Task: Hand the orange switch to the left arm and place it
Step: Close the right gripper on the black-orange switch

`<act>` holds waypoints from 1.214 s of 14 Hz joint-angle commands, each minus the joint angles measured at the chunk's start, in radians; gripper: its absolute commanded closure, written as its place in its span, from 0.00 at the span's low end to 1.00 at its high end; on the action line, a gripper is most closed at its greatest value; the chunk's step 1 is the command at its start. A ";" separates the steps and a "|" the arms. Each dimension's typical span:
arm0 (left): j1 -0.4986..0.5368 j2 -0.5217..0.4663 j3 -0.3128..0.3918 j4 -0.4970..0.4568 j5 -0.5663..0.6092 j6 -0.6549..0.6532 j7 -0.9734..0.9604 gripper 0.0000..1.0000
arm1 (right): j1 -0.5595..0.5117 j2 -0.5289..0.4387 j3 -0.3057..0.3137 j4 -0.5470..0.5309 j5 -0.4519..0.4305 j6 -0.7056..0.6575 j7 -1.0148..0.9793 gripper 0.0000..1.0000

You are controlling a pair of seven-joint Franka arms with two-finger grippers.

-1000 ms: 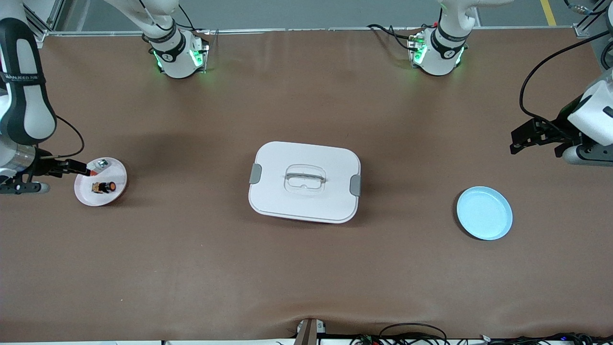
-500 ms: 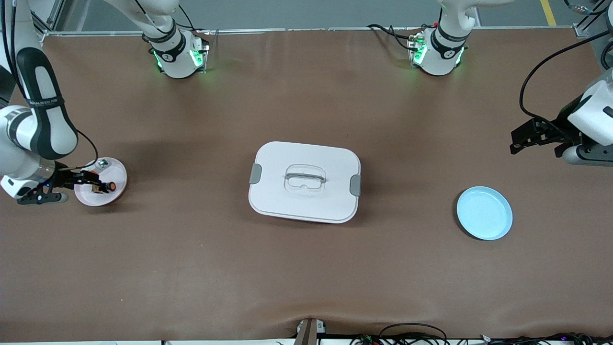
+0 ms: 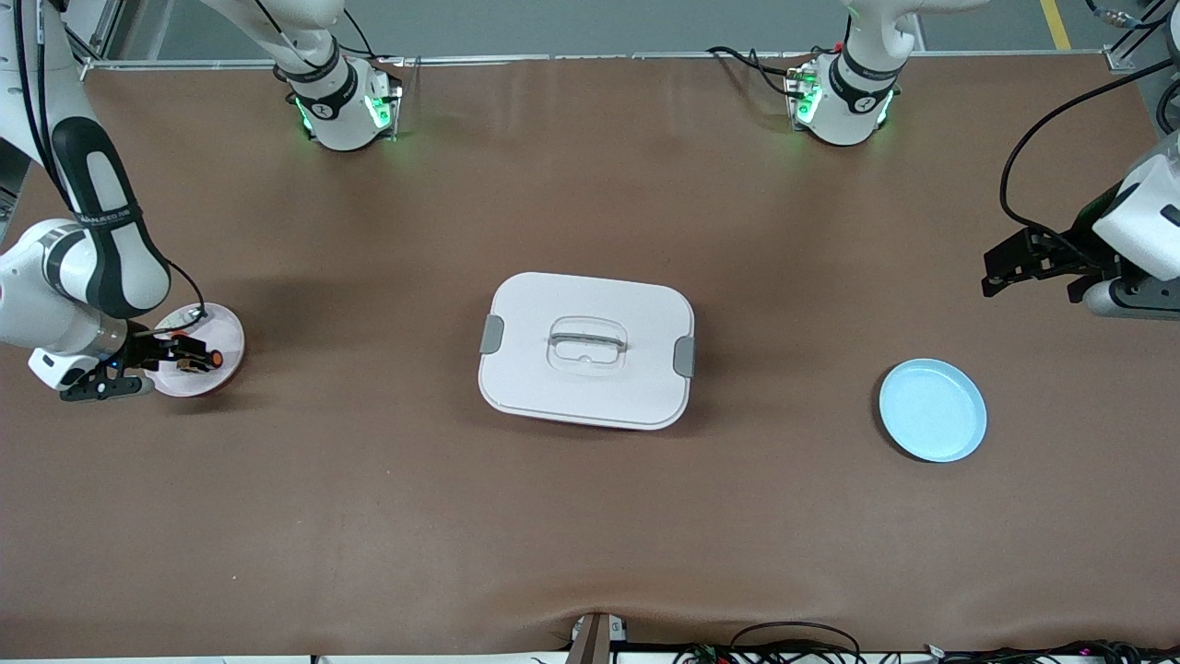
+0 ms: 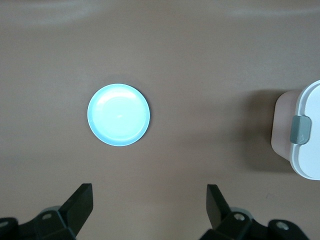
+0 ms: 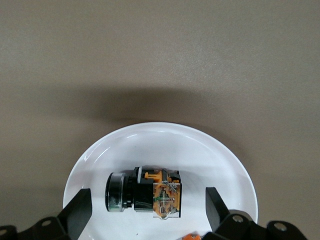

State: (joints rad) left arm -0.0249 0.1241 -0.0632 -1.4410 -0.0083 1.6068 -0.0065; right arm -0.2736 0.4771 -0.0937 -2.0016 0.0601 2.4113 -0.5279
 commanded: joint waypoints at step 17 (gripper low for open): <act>0.003 -0.011 -0.001 0.002 -0.001 -0.011 0.007 0.00 | -0.009 0.069 0.011 0.015 0.017 0.031 -0.037 0.00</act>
State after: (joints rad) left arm -0.0249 0.1241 -0.0632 -1.4410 -0.0083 1.6068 -0.0065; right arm -0.2732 0.5351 -0.0885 -1.9999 0.0606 2.4500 -0.5416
